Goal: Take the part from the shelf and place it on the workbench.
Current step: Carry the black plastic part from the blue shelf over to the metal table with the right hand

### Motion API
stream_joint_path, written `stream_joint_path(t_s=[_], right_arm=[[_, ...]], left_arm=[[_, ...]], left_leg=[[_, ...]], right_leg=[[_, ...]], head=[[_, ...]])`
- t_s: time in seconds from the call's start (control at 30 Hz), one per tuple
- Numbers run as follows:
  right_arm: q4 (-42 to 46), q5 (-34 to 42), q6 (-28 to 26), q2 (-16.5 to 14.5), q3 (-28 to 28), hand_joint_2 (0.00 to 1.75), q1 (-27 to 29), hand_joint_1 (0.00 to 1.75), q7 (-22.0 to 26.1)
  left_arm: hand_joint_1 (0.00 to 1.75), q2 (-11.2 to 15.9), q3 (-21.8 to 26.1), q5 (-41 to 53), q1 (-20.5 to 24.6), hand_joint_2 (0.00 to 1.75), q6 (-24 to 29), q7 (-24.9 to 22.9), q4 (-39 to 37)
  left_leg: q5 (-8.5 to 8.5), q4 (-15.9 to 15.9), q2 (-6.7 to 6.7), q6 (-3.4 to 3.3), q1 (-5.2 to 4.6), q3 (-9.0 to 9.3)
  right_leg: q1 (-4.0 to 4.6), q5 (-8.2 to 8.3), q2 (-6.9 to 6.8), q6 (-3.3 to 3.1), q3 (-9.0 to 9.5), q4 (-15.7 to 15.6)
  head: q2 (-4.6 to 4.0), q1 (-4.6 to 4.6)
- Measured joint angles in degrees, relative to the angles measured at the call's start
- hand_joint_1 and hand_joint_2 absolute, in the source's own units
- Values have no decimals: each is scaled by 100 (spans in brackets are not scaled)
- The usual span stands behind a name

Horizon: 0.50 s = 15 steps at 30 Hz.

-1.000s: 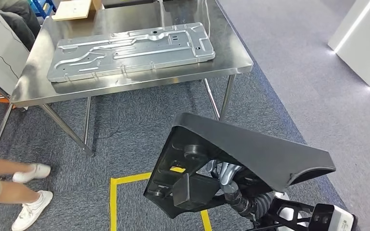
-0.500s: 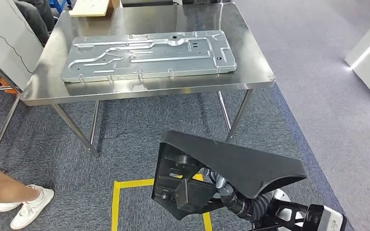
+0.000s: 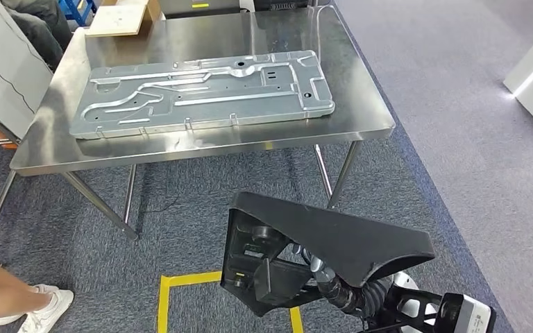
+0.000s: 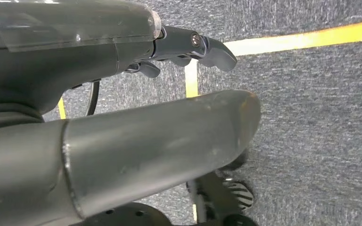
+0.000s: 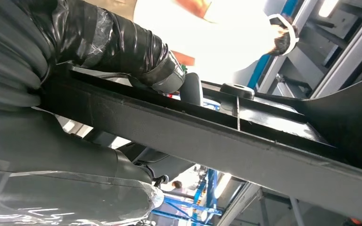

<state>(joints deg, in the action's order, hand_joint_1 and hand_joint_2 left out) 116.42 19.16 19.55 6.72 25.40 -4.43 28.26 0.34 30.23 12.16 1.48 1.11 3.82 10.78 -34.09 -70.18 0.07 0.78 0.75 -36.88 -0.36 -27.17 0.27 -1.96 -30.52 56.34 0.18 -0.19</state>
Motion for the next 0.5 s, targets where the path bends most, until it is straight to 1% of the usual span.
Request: stream_joint_path(t_s=[0.03, 0.07, 0.1, 0.13, 0.17, 0.2, 0.23, 0.27, 0.3, 0.33, 0.37, 0.4, 0.43, 0.47, 0.5], right_arm=[[-1, 2, 6, 5, 0, 175, 5, 173, 0], [-2, 5, 10, 9, 0, 175, 6, 173, 0], [-5, 9, 12, 12, 0, 175, 7, 173, 0], [-10, 15, 12, 14, 0, 175, 7, 173, 0], [-14, 21, 11, 16, 0, 175, 8, 173, 0], [-17, 24, 11, 17, 0, 175, 9, 173, 0], [-16, 26, 13, 19, 0, 175, 9, 173, 0], [-14, 26, 15, 20, 0, 175, 8, 173, 0], [-12, 26, 24, 21, 0, 175, 3, 173, 2], [-10, 26, 34, 21, 0, 175, 2, 173, 4], [-13, 27, 44, 21, 0, 175, 5, 173, 5], [-16, 27, 56, 22, 0, 175, 13, 173, 7], [-20, 27, 63, 23, 0, 175, 25, 173, 7], [-24, 27, 70, 24, 0, 175, 33, 173, 7], [-26, 27, 78, 25, 0, 175, 37, 173, 7]], left_arm=[[0, -2, 1, 2, -10, 0, -1, 1, 0], [0, -2, 2, 3, -21, 0, -2, 2, -1], [0, -2, 4, 4, -24, 0, -2, 4, -1], [0, -2, 6, 4, -23, 0, -2, 7, -1], [0, -2, 8, 5, -26, 0, -2, 8, -1], [0, -2, 9, 5, -24, 0, -3, 9, -1], [0, -3, 10, 11, -24, 0, -4, 10, -1], [0, -5, 10, 19, -22, 0, -7, 14, -1], [0, -6, 10, 27, -17, 0, -10, 19, -1], [0, -8, 10, 36, -10, 0, -13, 25, 0], [0, -8, 10, 39, -6, 0, -15, 30, 0], [0, -8, 10, 39, -6, 0, -15, 33, 0], [0, -8, 11, 39, -10, 0, -15, 34, 0], [0, -8, 11, 39, -14, 0, -15, 34, 0], [0, -9, 12, 39, -18, 0, -15, 33, 0]], left_leg=[[280, 313, 1, -10, 7, 46], [598, 686, 3, -31, 6, 112], [798, 997, 6, -55, -3, 176], [926, 1185, 7, -89, -17, 217], [952, 1257, 5, -120, -32, 230], [916, 1261, 2, -154, -43, 245], [942, 1273, -2, -190, -33, 271], [934, 1290, -5, -226, -22, 304], [917, 1309, -5, -268, -10, 343], [892, 1323, -4, -309, -2, 387], [853, 1323, -3, -343, -10, 424], [812, 1322, -4, -365, -20, 460], [769, 1320, -6, -375, -32, 503], [721, 1319, -11, -379, -43, 558], [669, 1318, -19, -379, -54, 626]], right_leg=[[-4, -58, 4, 19, 79, 0], [-4, -117, 5, 42, 153, 2], [-1, -169, 8, 72, 206, 7], [5, -215, 10, 108, 232, 10], [10, -249, 13, 144, 242, 8], [14, -275, 17, 181, 251, -4], [12, -309, 17, 217, 272, -14], [10, -356, 13, 247, 277, 30], [6, -442, 10, 275, 228, 174], [0, -572, 6, 299, 94, 456], [-3, -728, 3, 317, -138, 867], [-6, -862, 3, 331, -418, 1305], [-6, -919, 2, 340, -674, 1651], [-6, -846, 2, 339, -846, 1799], [-3, -639, 2, 325, -895, 1700]], head=[[1, 0], [1, 0], [1, 0], [1, 0], [0, 0], [0, -1], [-1, -1], [0, 0], [0, 1], [0, 2], [0, 2], [-1, 2], [-1, 2], [-1, 2], [-1, 2]])
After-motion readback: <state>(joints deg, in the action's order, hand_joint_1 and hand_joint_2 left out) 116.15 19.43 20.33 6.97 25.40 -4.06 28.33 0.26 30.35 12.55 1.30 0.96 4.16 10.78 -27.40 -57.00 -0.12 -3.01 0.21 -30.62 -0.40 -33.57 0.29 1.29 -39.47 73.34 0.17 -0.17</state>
